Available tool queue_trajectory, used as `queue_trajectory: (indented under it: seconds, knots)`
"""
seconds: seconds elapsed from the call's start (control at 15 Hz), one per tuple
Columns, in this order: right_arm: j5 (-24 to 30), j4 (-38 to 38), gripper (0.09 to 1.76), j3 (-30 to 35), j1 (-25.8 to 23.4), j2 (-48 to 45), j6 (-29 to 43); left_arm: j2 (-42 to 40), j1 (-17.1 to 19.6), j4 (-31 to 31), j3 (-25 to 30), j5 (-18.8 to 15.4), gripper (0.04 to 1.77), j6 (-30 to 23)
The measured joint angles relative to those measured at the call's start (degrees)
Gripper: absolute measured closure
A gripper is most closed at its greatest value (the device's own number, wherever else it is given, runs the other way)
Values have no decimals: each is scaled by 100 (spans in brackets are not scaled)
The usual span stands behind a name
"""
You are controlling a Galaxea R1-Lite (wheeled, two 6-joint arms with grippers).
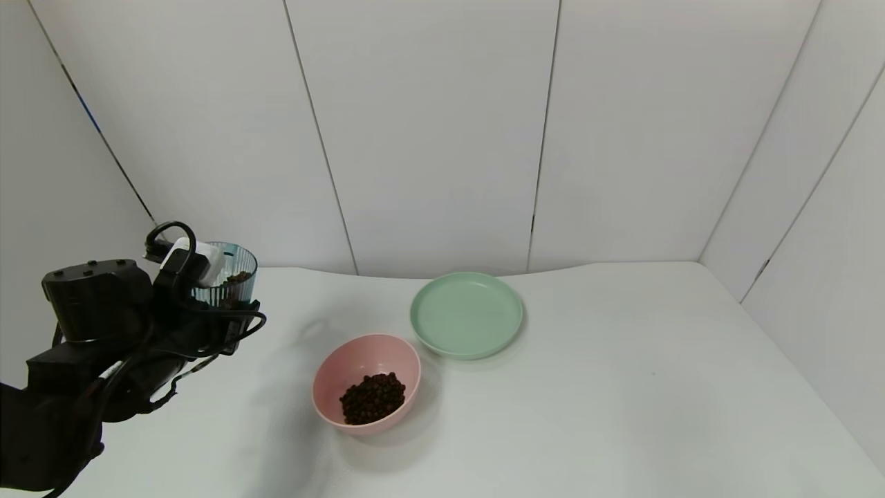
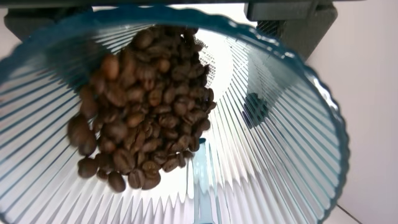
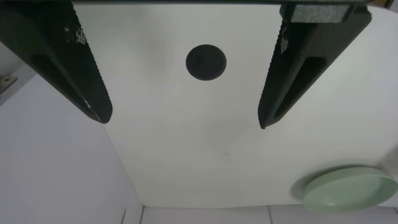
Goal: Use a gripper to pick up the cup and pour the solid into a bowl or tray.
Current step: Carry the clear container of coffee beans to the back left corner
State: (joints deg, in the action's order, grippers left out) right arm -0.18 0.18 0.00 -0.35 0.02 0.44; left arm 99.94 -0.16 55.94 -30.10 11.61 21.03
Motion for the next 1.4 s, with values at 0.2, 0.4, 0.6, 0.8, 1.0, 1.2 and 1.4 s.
queue_trajectory:
  seconds: [0.2,0.4,0.6,0.8,1.0,1.2,1.4]
  knots:
    - [0,0,14,0,0,0,0,-46,9,243,254,-238,50,-483]
    - [2,-2,14,0,2,0,2,4,43,681,375,-263,50,-1006]
    - [0,-2,14,0,0,0,2,116,189,847,397,-266,50,-1257]
    - [5,0,14,0,0,0,0,356,495,1156,382,-257,50,-1577]
    - [0,0,14,0,2,0,0,709,679,1599,336,-235,50,-1740]
    - [2,-2,14,0,2,0,-2,1195,738,2386,234,-216,50,-1755]
    - [0,0,14,0,0,0,0,1665,759,2920,83,-133,50,-1797]
